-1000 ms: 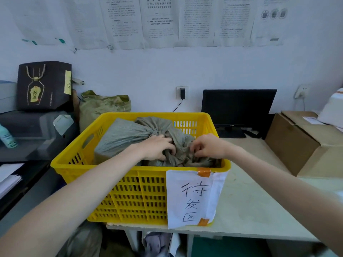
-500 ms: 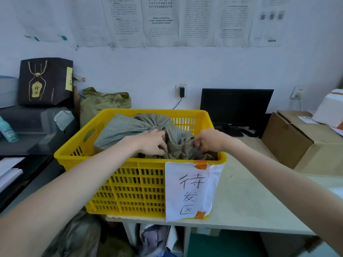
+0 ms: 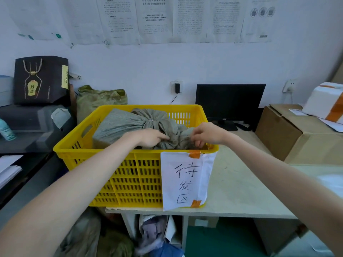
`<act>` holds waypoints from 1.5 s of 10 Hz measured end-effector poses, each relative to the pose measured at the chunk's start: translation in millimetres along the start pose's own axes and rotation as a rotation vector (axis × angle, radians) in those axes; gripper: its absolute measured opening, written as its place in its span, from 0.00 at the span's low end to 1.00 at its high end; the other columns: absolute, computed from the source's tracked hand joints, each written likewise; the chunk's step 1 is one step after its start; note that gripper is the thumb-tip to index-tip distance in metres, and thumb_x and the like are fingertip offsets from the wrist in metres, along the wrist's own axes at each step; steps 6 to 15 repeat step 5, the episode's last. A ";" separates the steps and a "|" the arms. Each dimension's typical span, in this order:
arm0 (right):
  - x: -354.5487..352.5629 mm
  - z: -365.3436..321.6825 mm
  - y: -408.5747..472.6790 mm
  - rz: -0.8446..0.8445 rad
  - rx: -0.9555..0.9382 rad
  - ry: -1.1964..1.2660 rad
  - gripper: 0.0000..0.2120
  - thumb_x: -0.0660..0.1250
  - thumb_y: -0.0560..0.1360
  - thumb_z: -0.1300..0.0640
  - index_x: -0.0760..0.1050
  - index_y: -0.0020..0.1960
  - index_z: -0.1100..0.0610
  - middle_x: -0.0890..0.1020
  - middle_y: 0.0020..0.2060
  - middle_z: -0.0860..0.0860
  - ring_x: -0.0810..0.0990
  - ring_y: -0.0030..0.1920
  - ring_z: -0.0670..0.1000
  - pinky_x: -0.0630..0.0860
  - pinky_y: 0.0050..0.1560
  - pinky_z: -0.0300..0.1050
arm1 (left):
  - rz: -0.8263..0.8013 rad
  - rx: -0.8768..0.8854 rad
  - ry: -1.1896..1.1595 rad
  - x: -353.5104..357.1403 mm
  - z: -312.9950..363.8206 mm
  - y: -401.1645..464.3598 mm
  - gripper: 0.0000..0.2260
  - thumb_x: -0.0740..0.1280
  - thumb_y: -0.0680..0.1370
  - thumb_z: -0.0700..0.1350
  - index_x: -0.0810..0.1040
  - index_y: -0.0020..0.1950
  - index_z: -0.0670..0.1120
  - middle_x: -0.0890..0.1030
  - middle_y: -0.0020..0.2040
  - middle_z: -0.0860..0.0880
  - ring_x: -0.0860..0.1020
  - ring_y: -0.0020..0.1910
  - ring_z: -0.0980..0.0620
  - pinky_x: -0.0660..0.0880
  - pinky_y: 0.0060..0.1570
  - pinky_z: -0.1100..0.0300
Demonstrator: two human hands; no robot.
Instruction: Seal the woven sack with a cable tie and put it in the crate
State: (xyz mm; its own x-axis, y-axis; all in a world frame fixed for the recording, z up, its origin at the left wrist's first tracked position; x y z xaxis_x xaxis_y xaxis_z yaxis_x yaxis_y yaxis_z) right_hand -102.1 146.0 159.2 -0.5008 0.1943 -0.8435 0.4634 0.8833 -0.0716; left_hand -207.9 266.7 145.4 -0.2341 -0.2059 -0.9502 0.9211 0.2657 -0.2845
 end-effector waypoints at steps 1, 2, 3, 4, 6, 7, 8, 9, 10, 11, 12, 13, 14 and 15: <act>-17.8 10.2 -6.1 0.143 -0.037 0.106 0.08 0.64 0.77 0.61 0.80 0.49 0.62 0.84 0.38 0.53 0.83 0.39 0.48 0.78 0.44 0.38 | 0.081 -0.010 -0.144 -23.2 2.7 -3.7 0.19 0.51 0.82 0.39 0.72 0.69 0.48 0.75 0.67 0.46 0.71 0.68 0.49 0.64 0.67 0.56; -31.5 25.7 -9.7 0.248 -0.035 0.196 0.06 0.65 0.75 0.62 0.81 0.49 0.59 0.85 0.42 0.55 0.84 0.43 0.49 0.77 0.46 0.38 | 0.345 -0.037 -0.128 -54.8 -0.7 -5.0 0.16 0.53 0.82 0.40 0.78 0.62 0.46 0.78 0.63 0.46 0.72 0.65 0.45 0.67 0.62 0.52; -45.3 38.0 -13.0 0.313 -0.024 0.309 0.05 0.66 0.74 0.63 0.80 0.48 0.59 0.85 0.42 0.56 0.83 0.44 0.51 0.77 0.45 0.39 | 0.492 0.002 -0.291 -71.9 5.7 -3.0 0.14 0.55 0.81 0.40 0.80 0.56 0.45 0.81 0.57 0.46 0.78 0.55 0.47 0.73 0.54 0.53; -69.3 53.4 -13.0 0.381 -0.031 0.524 0.07 0.63 0.76 0.65 0.79 0.50 0.63 0.84 0.42 0.60 0.83 0.42 0.54 0.79 0.47 0.42 | 0.413 0.102 -0.745 -77.7 24.7 11.9 0.12 0.57 0.80 0.40 0.80 0.49 0.48 0.84 0.48 0.49 0.82 0.47 0.49 0.74 0.47 0.56; -94.2 68.7 -16.9 0.437 -0.004 0.623 0.08 0.61 0.78 0.65 0.79 0.52 0.64 0.84 0.41 0.58 0.83 0.39 0.49 0.78 0.38 0.34 | 0.415 0.108 -0.873 -85.6 37.8 29.4 0.11 0.58 0.80 0.40 0.80 0.47 0.48 0.84 0.44 0.50 0.82 0.42 0.52 0.73 0.41 0.62; -94.2 68.7 -16.9 0.437 -0.004 0.623 0.08 0.61 0.78 0.65 0.79 0.52 0.64 0.84 0.41 0.58 0.83 0.39 0.49 0.78 0.38 0.34 | 0.415 0.108 -0.873 -85.6 37.8 29.4 0.11 0.58 0.80 0.40 0.80 0.47 0.48 0.84 0.44 0.50 0.82 0.42 0.52 0.73 0.41 0.62; -94.2 68.7 -16.9 0.437 -0.004 0.623 0.08 0.61 0.78 0.65 0.79 0.52 0.64 0.84 0.41 0.58 0.83 0.39 0.49 0.78 0.38 0.34 | 0.415 0.108 -0.873 -85.6 37.8 29.4 0.11 0.58 0.80 0.40 0.80 0.47 0.48 0.84 0.44 0.50 0.82 0.42 0.52 0.73 0.41 0.62; -94.2 68.7 -16.9 0.437 -0.004 0.623 0.08 0.61 0.78 0.65 0.79 0.52 0.64 0.84 0.41 0.58 0.83 0.39 0.49 0.78 0.38 0.34 | 0.415 0.108 -0.873 -85.6 37.8 29.4 0.11 0.58 0.80 0.40 0.80 0.47 0.48 0.84 0.44 0.50 0.82 0.42 0.52 0.73 0.41 0.62; -94.2 68.7 -16.9 0.437 -0.004 0.623 0.08 0.61 0.78 0.65 0.79 0.52 0.64 0.84 0.41 0.58 0.83 0.39 0.49 0.78 0.38 0.34 | 0.415 0.108 -0.873 -85.6 37.8 29.4 0.11 0.58 0.80 0.40 0.80 0.47 0.48 0.84 0.44 0.50 0.82 0.42 0.52 0.73 0.41 0.62; -94.2 68.7 -16.9 0.437 -0.004 0.623 0.08 0.61 0.78 0.65 0.79 0.52 0.64 0.84 0.41 0.58 0.83 0.39 0.49 0.78 0.38 0.34 | 0.415 0.108 -0.873 -85.6 37.8 29.4 0.11 0.58 0.80 0.40 0.80 0.47 0.48 0.84 0.44 0.50 0.82 0.42 0.52 0.73 0.41 0.62; -94.2 68.7 -16.9 0.437 -0.004 0.623 0.08 0.61 0.78 0.65 0.79 0.52 0.64 0.84 0.41 0.58 0.83 0.39 0.49 0.78 0.38 0.34 | 0.415 0.108 -0.873 -85.6 37.8 29.4 0.11 0.58 0.80 0.40 0.80 0.47 0.48 0.84 0.44 0.50 0.82 0.42 0.52 0.73 0.41 0.62; -94.2 68.7 -16.9 0.437 -0.004 0.623 0.08 0.61 0.78 0.65 0.79 0.52 0.64 0.84 0.41 0.58 0.83 0.39 0.49 0.78 0.38 0.34 | 0.415 0.108 -0.873 -85.6 37.8 29.4 0.11 0.58 0.80 0.40 0.80 0.47 0.48 0.84 0.44 0.50 0.82 0.42 0.52 0.73 0.41 0.62; -94.2 68.7 -16.9 0.437 -0.004 0.623 0.08 0.61 0.78 0.65 0.79 0.52 0.64 0.84 0.41 0.58 0.83 0.39 0.49 0.78 0.38 0.34 | 0.415 0.108 -0.873 -85.6 37.8 29.4 0.11 0.58 0.80 0.40 0.80 0.47 0.48 0.84 0.44 0.50 0.82 0.42 0.52 0.73 0.41 0.62; -94.2 68.7 -16.9 0.437 -0.004 0.623 0.08 0.61 0.78 0.65 0.79 0.52 0.64 0.84 0.41 0.58 0.83 0.39 0.49 0.78 0.38 0.34 | 0.415 0.108 -0.873 -85.6 37.8 29.4 0.11 0.58 0.80 0.40 0.80 0.47 0.48 0.84 0.44 0.50 0.82 0.42 0.52 0.73 0.41 0.62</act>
Point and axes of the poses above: each hand's wrist, its own y-axis towards the middle knuckle, its own x-axis out of the palm, z = x × y, the point moved 9 cm from there along y, towards the middle knuckle
